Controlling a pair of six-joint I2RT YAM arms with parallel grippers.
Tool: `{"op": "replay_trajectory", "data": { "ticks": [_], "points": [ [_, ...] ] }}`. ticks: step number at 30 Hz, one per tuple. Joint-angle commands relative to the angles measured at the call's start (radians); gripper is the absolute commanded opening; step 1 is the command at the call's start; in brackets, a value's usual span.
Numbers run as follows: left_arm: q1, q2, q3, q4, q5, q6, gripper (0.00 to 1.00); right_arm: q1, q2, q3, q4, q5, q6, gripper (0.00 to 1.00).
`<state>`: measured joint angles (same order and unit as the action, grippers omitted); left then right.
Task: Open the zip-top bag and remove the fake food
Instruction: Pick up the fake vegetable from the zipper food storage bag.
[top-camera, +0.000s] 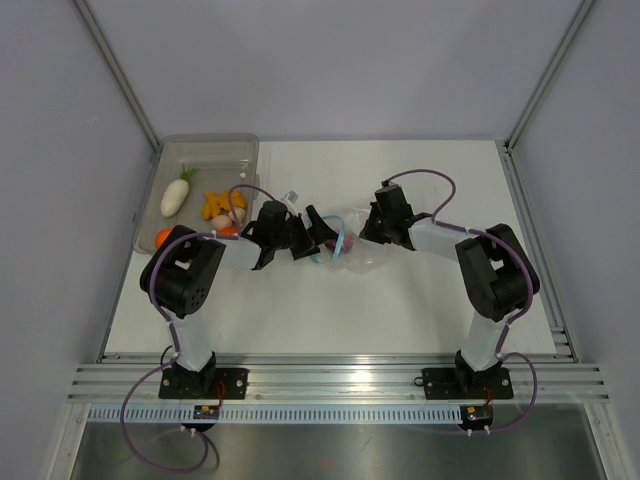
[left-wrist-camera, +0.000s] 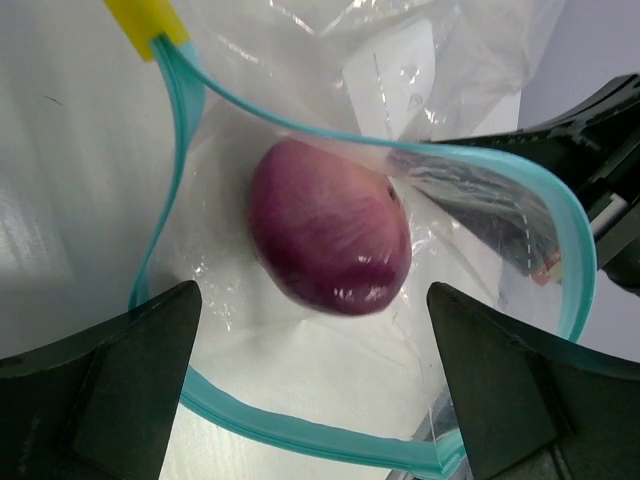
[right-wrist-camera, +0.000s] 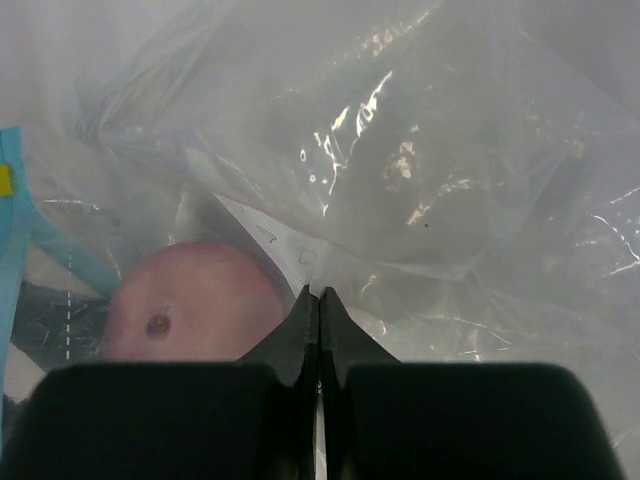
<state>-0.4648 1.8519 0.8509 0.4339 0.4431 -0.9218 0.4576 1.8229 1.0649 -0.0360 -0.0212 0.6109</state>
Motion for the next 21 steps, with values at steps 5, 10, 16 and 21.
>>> {"op": "replay_trajectory", "data": {
  "ticks": [5, 10, 16, 21],
  "points": [
    [0.002, -0.03, 0.014, -0.006, -0.066, 0.037, 0.99, 0.044, -0.051, -0.014, 0.065, -0.029, 0.009, 0.0],
    [-0.001, -0.01, 0.054, -0.037, -0.067, 0.057, 0.99, 0.058, -0.045, -0.008, 0.062, -0.026, 0.006, 0.0],
    [-0.015, 0.009, 0.074, -0.099, -0.101, 0.061, 0.95, 0.058, -0.048, -0.013, 0.061, -0.019, 0.007, 0.0],
    [-0.017, 0.015, 0.082, -0.115, -0.095, 0.063, 0.7, 0.061, -0.054, -0.011, 0.059, -0.01, 0.009, 0.0]
  ]
}}
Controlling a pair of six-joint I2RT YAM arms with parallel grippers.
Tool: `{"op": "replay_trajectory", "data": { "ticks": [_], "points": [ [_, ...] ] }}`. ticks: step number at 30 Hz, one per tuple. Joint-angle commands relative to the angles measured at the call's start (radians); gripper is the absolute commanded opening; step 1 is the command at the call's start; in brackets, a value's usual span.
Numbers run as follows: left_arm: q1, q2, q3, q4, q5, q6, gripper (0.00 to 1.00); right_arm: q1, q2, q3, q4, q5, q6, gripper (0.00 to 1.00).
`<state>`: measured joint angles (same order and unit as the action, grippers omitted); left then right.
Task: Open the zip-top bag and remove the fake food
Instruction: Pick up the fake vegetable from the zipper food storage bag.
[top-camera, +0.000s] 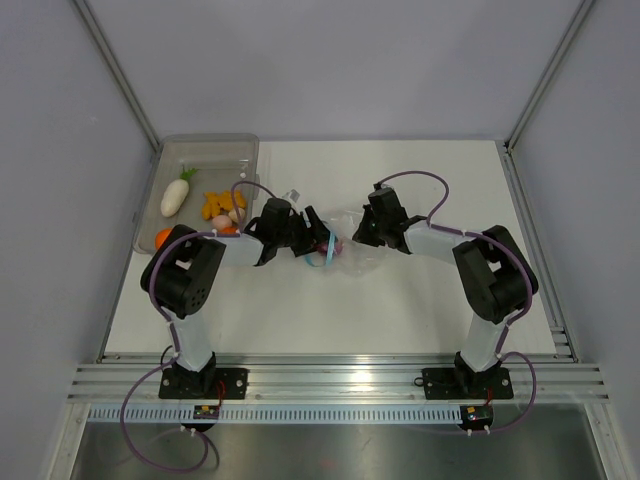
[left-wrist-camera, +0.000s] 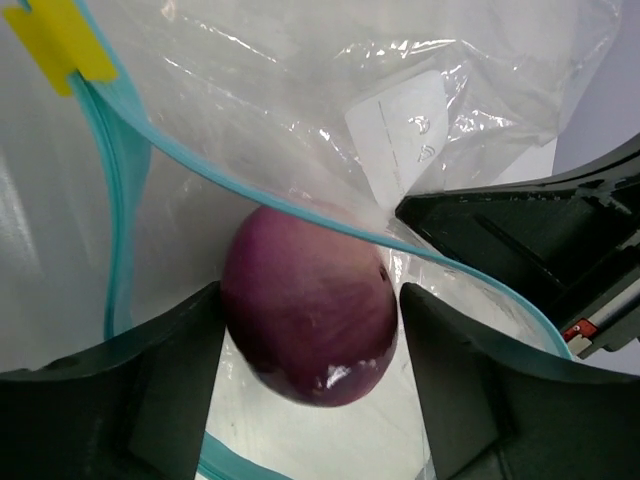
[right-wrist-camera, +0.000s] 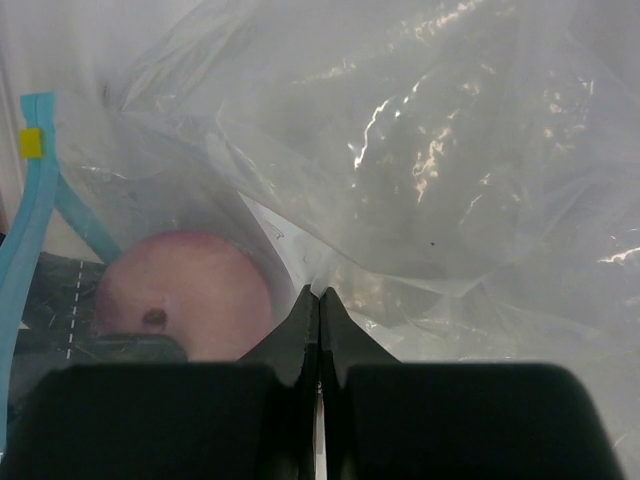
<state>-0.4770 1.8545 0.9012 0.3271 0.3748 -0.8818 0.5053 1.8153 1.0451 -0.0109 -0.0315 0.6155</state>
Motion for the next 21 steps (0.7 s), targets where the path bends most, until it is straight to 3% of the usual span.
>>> {"op": "replay_trajectory", "data": {
  "ticks": [1, 7, 21],
  "points": [
    [-0.005, 0.012, 0.028, -0.005, -0.019, 0.023, 0.68, 0.012, -0.048, 0.007, 0.034, 0.004, 0.003, 0.0],
    [-0.006, 0.006, 0.033, -0.003, 0.001, 0.03, 0.51, 0.01, -0.054, 0.007, 0.025, 0.015, 0.01, 0.0],
    [-0.002, -0.08, 0.025, -0.042, 0.016, 0.06, 0.46, -0.106, -0.12, -0.053, -0.003, 0.096, 0.026, 0.0]
  ]
}}
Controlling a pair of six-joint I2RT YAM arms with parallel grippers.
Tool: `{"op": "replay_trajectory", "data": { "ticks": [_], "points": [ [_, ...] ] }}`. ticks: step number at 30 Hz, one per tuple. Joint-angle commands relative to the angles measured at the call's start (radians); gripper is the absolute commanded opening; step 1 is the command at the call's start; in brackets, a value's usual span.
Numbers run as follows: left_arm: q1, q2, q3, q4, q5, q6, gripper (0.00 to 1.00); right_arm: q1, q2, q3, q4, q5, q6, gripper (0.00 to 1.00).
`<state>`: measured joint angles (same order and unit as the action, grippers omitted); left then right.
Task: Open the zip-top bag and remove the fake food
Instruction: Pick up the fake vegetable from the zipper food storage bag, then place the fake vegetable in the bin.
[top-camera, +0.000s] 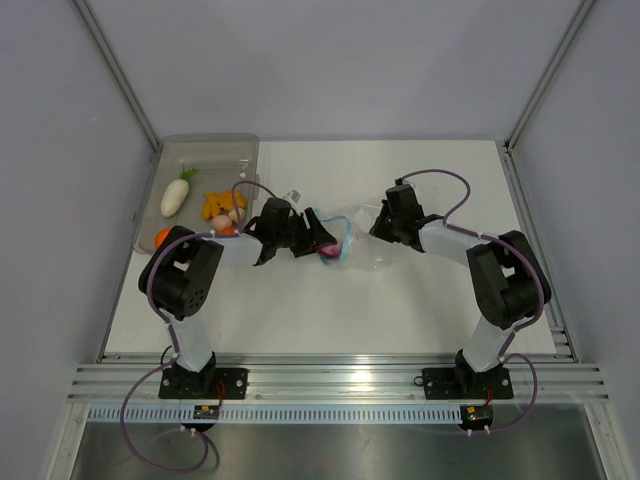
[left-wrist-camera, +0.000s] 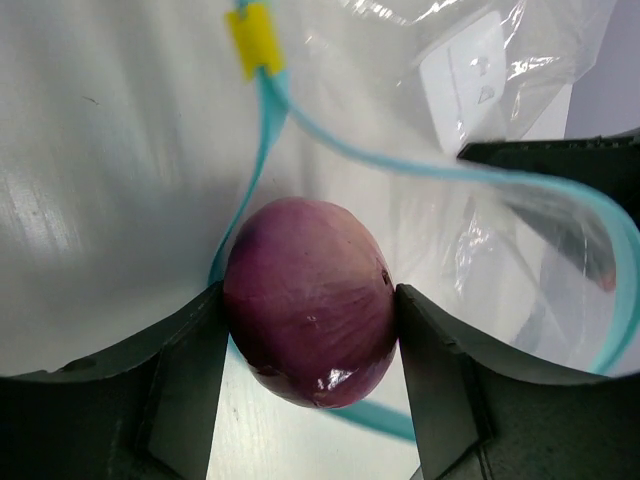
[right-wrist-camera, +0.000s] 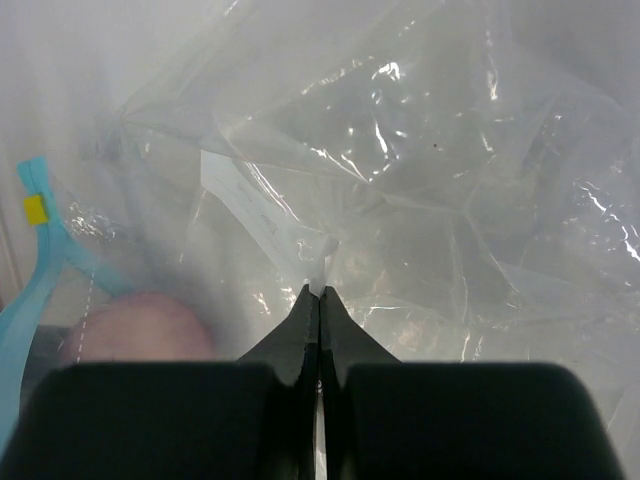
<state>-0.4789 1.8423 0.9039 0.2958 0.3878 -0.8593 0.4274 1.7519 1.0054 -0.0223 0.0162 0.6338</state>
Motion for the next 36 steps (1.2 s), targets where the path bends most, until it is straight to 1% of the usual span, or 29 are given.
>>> {"op": "replay_trajectory", "data": {
  "ticks": [1, 3, 8, 12, 15, 18, 19, 21, 22, 23, 28, 31, 34, 36],
  "points": [
    [0.006, -0.077, 0.023, -0.024, -0.003, 0.042, 0.45, -0.035, -0.06, -0.017, 0.009, 0.056, 0.006, 0.0],
    [0.014, -0.121, 0.023, -0.043, -0.016, 0.058, 0.45, -0.042, -0.063, -0.014, 0.007, 0.071, -0.003, 0.0],
    [0.019, -0.244, 0.017, -0.136, -0.115, 0.127, 0.45, -0.044, -0.051, 0.001, -0.005, 0.09, -0.006, 0.0],
    [0.026, -0.327, 0.013, -0.205, -0.182, 0.149, 0.45, -0.044, -0.051, 0.006, -0.008, 0.097, -0.014, 0.0],
    [0.062, -0.382, 0.013, -0.273, -0.225, 0.152, 0.45, -0.044, -0.052, 0.006, -0.008, 0.094, -0.016, 0.0],
    [0.131, -0.431, 0.0, -0.293, -0.224, 0.131, 0.45, -0.044, -0.051, 0.009, -0.004, 0.084, -0.016, 0.0],
    [0.175, -0.442, -0.002, -0.319, -0.205, 0.12, 0.45, -0.042, -0.051, 0.012, -0.005, 0.08, -0.014, 0.0],
    [0.219, -0.472, 0.004, -0.34, -0.193, 0.112, 0.45, -0.042, -0.051, 0.012, -0.005, 0.079, -0.017, 0.0],
    [0.265, -0.485, 0.006, -0.363, -0.191, 0.109, 0.45, -0.044, -0.049, 0.012, -0.002, 0.086, -0.017, 0.0],
    [0.287, -0.497, 0.013, -0.375, -0.194, 0.108, 0.45, -0.044, -0.046, 0.012, 0.002, 0.093, -0.016, 0.0],
    [0.425, -0.534, 0.044, -0.417, -0.161, 0.057, 0.45, -0.042, 0.006, 0.096, -0.059, 0.103, -0.025, 0.0],
    [0.468, -0.535, 0.066, -0.443, -0.188, 0.049, 0.46, -0.044, 0.026, 0.128, -0.05, 0.111, -0.028, 0.0],
    [0.479, -0.52, 0.089, -0.48, -0.248, 0.055, 0.46, -0.042, 0.07, 0.196, -0.065, 0.105, -0.032, 0.0],
    [0.532, -0.494, 0.108, -0.5, -0.248, 0.049, 0.46, -0.044, 0.113, 0.251, -0.074, 0.102, -0.039, 0.0]
  ]
}}
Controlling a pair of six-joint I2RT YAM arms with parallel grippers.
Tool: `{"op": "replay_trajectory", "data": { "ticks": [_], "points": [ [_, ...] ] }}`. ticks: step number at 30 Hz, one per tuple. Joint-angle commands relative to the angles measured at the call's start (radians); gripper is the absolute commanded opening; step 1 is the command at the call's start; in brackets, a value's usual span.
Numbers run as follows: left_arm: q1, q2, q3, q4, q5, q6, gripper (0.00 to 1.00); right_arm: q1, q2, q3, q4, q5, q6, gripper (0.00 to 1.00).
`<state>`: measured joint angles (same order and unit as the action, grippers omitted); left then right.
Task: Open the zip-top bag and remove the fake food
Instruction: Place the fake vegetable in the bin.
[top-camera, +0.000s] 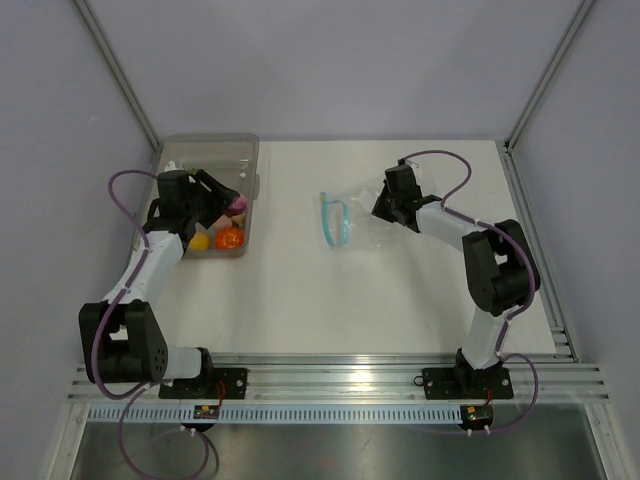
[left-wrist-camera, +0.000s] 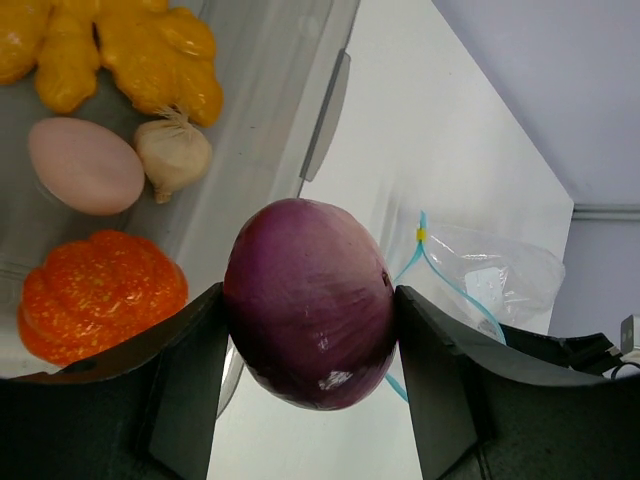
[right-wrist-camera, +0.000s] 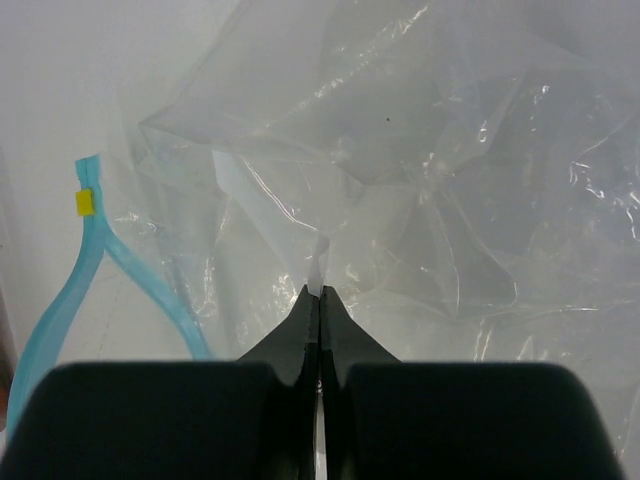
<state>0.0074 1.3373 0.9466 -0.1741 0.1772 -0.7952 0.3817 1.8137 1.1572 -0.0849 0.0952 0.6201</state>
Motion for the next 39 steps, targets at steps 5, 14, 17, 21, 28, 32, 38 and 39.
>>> {"op": "replay_trajectory", "data": {
  "ticks": [5, 14, 17, 21, 28, 32, 38, 39],
  "points": [
    [0.097, 0.057, 0.127, -0.088, -0.064, -0.003, 0.47, 0.0, 0.131, 0.199, -0.015, 0.012, -0.022, 0.0],
    [0.147, 0.146, 0.213, -0.131, -0.123, 0.06, 0.48, 0.0, 0.217, 0.326, -0.012, 0.026, -0.037, 0.0],
    [0.155, 0.177, 0.224, -0.151, -0.171, 0.083, 0.53, 0.0, 0.245, 0.36, -0.009, 0.034, -0.057, 0.0],
    [0.175, 0.213, 0.224, -0.149, -0.166, 0.088, 0.6, 0.0, 0.279, 0.395, -0.009, 0.028, -0.063, 0.0],
    [0.183, 0.229, 0.225, -0.15, -0.12, 0.068, 0.84, 0.0, 0.309, 0.441, -0.009, -0.012, -0.049, 0.22],
    [0.184, 0.221, 0.231, -0.166, -0.127, 0.063, 0.93, 0.0, 0.296, 0.449, -0.022, -0.023, -0.06, 0.32],
    [0.184, 0.195, 0.228, -0.173, -0.073, 0.042, 0.99, 0.0, 0.256, 0.461, -0.061, -0.011, -0.092, 0.84],
    [0.181, 0.192, 0.227, -0.168, -0.046, 0.031, 0.99, 0.0, 0.247, 0.458, -0.061, -0.008, -0.095, 0.86]
  ]
}}
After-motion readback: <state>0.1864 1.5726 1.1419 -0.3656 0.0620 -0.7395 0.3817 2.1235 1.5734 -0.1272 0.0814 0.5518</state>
